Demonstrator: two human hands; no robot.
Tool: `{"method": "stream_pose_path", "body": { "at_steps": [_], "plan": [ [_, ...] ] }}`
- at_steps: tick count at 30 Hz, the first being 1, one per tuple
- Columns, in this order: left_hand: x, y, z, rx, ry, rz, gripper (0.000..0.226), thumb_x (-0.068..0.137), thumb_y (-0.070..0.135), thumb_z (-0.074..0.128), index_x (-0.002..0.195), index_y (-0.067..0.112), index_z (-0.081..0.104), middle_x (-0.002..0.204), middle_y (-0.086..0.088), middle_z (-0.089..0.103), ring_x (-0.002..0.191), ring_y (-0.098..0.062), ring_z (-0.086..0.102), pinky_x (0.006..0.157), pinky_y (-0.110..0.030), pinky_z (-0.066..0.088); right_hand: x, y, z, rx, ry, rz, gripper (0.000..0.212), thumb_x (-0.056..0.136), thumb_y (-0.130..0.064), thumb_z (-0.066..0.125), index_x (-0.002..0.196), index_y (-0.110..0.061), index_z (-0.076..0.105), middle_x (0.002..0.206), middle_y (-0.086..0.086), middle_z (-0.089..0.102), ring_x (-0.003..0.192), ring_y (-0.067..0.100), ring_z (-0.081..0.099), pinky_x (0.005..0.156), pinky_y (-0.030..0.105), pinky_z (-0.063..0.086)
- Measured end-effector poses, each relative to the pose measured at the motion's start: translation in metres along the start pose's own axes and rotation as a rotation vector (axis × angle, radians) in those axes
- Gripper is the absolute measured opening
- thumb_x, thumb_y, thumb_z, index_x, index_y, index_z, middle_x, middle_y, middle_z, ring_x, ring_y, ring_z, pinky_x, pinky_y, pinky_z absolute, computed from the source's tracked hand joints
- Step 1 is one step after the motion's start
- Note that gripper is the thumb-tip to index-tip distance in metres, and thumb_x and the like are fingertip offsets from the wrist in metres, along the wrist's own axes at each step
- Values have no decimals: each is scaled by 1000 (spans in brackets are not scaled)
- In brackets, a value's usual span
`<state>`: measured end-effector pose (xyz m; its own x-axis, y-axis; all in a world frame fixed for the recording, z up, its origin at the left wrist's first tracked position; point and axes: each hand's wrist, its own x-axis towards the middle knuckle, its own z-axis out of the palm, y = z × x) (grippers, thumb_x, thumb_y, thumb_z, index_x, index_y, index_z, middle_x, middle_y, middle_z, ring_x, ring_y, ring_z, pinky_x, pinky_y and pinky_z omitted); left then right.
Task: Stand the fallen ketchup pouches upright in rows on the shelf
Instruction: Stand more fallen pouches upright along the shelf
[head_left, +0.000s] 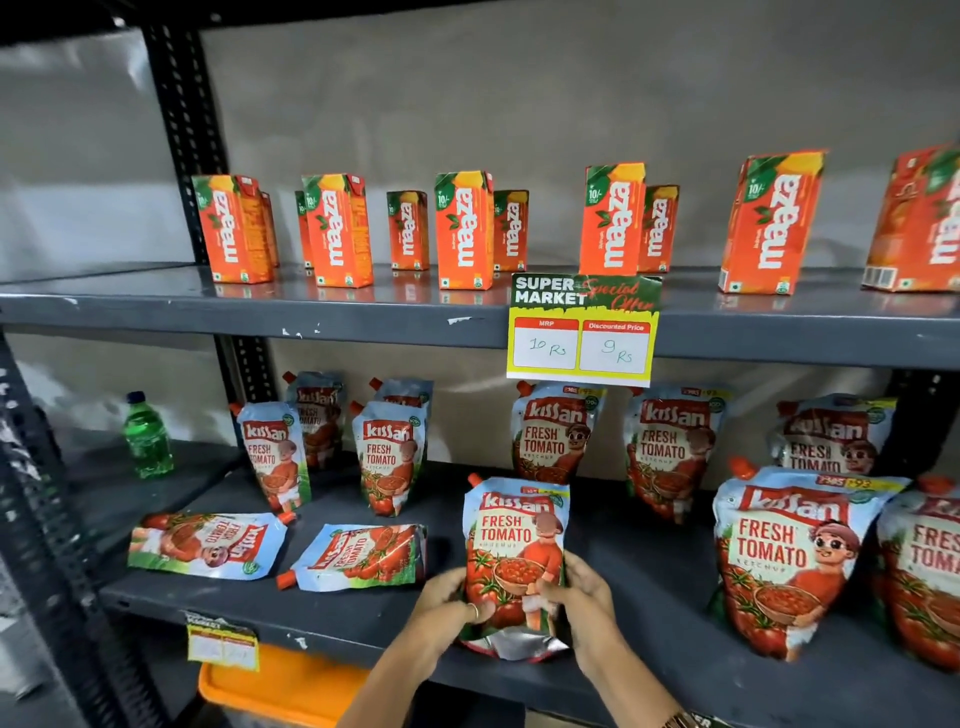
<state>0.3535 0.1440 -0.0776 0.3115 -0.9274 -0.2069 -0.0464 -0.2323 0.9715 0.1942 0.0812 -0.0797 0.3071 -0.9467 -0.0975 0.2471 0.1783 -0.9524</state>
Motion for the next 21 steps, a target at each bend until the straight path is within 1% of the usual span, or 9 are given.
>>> {"method": "stream_pose_path", "body": {
  "at_steps": [3, 7, 9, 11, 12, 14, 15, 18, 21],
  "plan": [
    [2, 8, -1, 40, 11, 72, 36, 77, -8, 65, 107, 12, 61, 109, -4, 67, 107, -18, 59, 82, -22, 50, 1, -9, 4, 17, -18, -34, 42, 74, 20, 56, 104, -10, 60, 102, 6, 69, 94, 21, 63, 69, 27, 53],
    [4, 24, -4, 61, 47, 170, 42, 76, -18, 59, 97, 17, 54, 92, 12, 60, 92, -5, 54, 66, -11, 44, 12, -16, 11, 24, 12, -72, 56, 68, 26, 57, 112, -10, 51, 104, 3, 64, 101, 22, 59, 84, 38, 51],
    [8, 28, -4, 78, 65, 197, 47, 75, -22, 57, 101, 15, 50, 91, 15, 56, 92, -3, 51, 70, -13, 45, 17, -18, 14, -10, 24, -97, 57, 66, 28, 57, 108, -11, 51, 104, 4, 64, 99, 22, 59, 85, 41, 51],
    [14, 25, -5, 88, 95, 214, 50, 73, -26, 54, 103, 14, 47, 94, 11, 55, 100, -8, 50, 82, -18, 47, 19, -20, 18, -64, 31, -133, 56, 65, 29, 56, 100, -15, 52, 102, 5, 64, 94, 20, 60, 72, 30, 54],
    [18, 22, -6, 91, 105, 224, 52, 72, -27, 53, 104, 13, 46, 96, 8, 56, 104, -11, 50, 82, -16, 48, 20, -19, 21, -92, 33, -149, 55, 65, 29, 56, 96, -17, 52, 100, 4, 64, 91, 18, 61, 64, 23, 54],
    [21, 15, -7, 92, 112, 236, 54, 72, -28, 52, 104, 14, 46, 97, 6, 57, 108, -15, 51, 73, -10, 51, 20, -16, 23, -137, 32, -174, 56, 66, 28, 56, 92, -21, 51, 98, 2, 64, 90, 14, 60, 56, 18, 54],
    [21, 13, -7, 94, 108, 239, 55, 72, -27, 53, 106, 16, 44, 99, 5, 57, 108, -14, 51, 72, -9, 50, 21, -13, 23, -159, 28, -184, 57, 66, 28, 56, 92, -22, 51, 99, 3, 64, 92, 13, 60, 57, 17, 54],
    [22, 11, -8, 129, 89, 233, 60, 74, -24, 54, 114, 19, 39, 105, 5, 52, 111, -10, 46, 90, -20, 43, 20, -10, 23, -225, 16, -209, 57, 68, 24, 58, 95, -26, 50, 103, 3, 63, 98, 11, 59, 61, 18, 54],
    [24, 2, -10, 193, 111, 252, 63, 75, -20, 56, 113, 27, 38, 111, 3, 56, 116, -14, 49, 97, -27, 44, 16, -8, 24, -253, -2, -229, 56, 67, 23, 60, 97, -22, 49, 101, -1, 63, 96, 7, 59, 60, 14, 54]
  ]
}}
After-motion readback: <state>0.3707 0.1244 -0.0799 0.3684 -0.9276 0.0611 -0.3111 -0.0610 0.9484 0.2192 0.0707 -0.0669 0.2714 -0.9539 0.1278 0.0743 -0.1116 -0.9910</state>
